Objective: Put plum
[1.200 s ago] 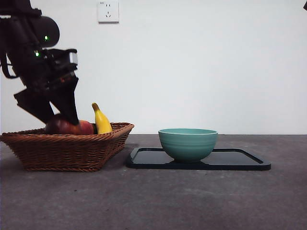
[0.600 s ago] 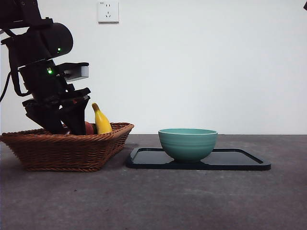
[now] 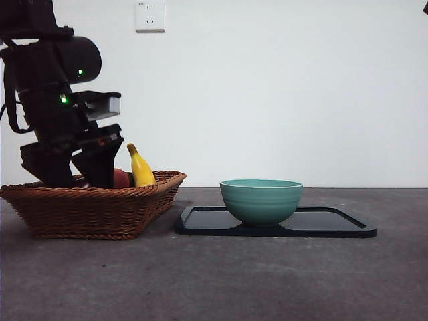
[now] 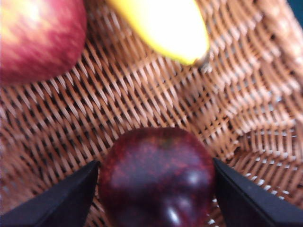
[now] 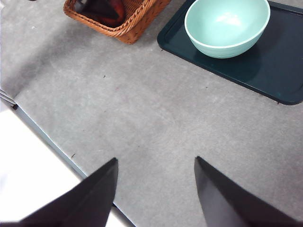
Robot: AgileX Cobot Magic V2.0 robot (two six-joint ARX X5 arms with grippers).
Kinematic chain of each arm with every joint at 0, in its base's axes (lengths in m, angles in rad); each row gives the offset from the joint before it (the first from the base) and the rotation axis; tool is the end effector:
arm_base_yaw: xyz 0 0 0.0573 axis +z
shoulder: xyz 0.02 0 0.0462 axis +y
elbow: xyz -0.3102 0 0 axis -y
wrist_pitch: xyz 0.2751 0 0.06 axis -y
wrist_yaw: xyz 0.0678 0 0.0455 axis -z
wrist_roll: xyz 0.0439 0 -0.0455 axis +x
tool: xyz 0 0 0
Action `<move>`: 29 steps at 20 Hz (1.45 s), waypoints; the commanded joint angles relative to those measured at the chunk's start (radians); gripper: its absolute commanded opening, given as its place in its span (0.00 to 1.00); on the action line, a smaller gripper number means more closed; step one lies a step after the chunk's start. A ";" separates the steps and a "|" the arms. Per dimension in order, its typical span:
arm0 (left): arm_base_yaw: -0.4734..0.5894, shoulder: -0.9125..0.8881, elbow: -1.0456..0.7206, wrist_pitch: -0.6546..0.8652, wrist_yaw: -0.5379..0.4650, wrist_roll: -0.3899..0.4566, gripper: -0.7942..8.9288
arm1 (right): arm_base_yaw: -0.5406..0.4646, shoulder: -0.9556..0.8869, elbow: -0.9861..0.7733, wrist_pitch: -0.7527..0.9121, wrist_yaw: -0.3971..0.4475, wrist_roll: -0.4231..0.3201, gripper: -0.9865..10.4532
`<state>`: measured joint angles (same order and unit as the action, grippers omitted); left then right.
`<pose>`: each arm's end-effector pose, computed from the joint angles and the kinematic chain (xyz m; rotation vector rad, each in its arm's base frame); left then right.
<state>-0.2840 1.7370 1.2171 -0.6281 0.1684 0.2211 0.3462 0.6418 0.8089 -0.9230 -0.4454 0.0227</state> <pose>0.3680 -0.1151 0.2235 0.2596 1.1071 -0.5279 0.0980 0.0554 0.3204 0.0589 0.7828 0.7440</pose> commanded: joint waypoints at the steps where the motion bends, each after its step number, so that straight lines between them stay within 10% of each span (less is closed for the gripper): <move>1: -0.004 -0.047 0.013 0.004 0.003 -0.007 0.48 | 0.005 0.003 0.006 0.010 0.000 -0.009 0.31; 9: -0.005 -0.321 0.013 -0.029 0.026 -0.057 0.47 | 0.005 0.003 0.006 0.011 0.001 -0.008 0.31; 19: -0.005 -0.632 0.013 -0.335 0.469 -0.065 0.47 | 0.005 0.004 0.006 0.070 0.001 0.032 0.31; 29: -0.005 -0.671 0.013 -0.507 0.490 0.026 0.47 | 0.005 0.004 0.006 0.070 0.001 0.074 0.31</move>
<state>-0.2859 1.0584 1.2171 -1.1439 0.6540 0.2272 0.3462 0.6418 0.8089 -0.8623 -0.4450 0.0795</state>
